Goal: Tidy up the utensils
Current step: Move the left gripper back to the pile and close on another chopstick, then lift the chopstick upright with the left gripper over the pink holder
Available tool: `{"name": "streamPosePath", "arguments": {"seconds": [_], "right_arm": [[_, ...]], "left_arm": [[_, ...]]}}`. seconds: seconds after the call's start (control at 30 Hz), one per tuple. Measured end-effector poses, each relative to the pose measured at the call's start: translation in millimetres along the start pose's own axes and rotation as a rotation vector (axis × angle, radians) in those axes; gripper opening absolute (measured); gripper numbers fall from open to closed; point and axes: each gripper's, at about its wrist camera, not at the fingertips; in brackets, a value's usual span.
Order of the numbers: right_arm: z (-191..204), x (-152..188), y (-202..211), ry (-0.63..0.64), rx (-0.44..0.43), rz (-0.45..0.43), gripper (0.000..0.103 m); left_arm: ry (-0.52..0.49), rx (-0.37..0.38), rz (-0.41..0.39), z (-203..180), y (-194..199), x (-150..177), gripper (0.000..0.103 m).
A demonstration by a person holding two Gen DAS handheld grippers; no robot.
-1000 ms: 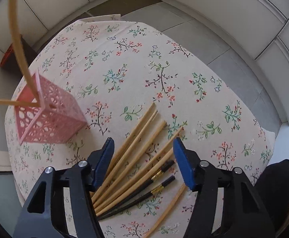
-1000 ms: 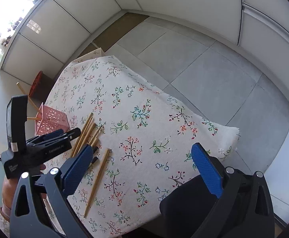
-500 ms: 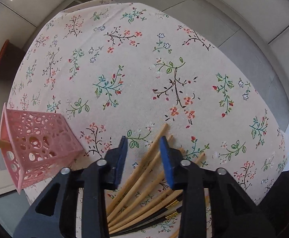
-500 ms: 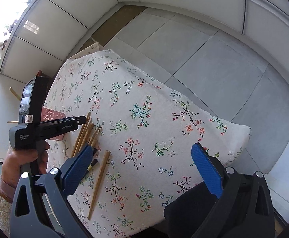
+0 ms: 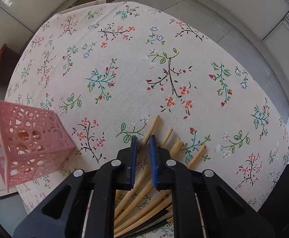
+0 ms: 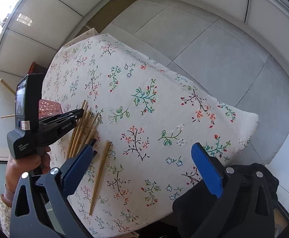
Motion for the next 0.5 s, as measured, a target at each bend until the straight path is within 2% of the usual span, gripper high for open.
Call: {"name": "streamPosePath", "arguments": {"seconds": [0.07,0.13,0.27,0.33,0.43,0.5], "right_arm": [[4,2,-8,-0.013,0.012,0.024,0.096],[8,4,-18,-0.037,0.020,0.059,0.096],[23,11,-39,-0.067,0.072,0.104,0.096],[32,17,-47,-0.075,0.090,0.109,0.096],[50,30,-57,-0.060,0.161,0.088,0.095],[61,37,-64,-0.047,0.203,0.073,0.090]], "left_arm": [[-0.020,-0.050,-0.067,-4,8,14,0.011],[0.004,-0.080,-0.124,-5,22,33,0.011],[0.071,-0.183,-0.275,8,82,84,0.008],[0.084,-0.277,-0.346,7,117,108,0.006],[0.157,-0.332,-0.451,12,161,151,0.005],[0.205,-0.364,-0.512,12,186,181,0.005]]}}
Point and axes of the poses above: each gripper's, at about its wrist camera, not at the fingertips, and y roughly against the way its jaws point, z to its left, x to its underside, and after that the axes turned 12 degrees about -y, right-handed
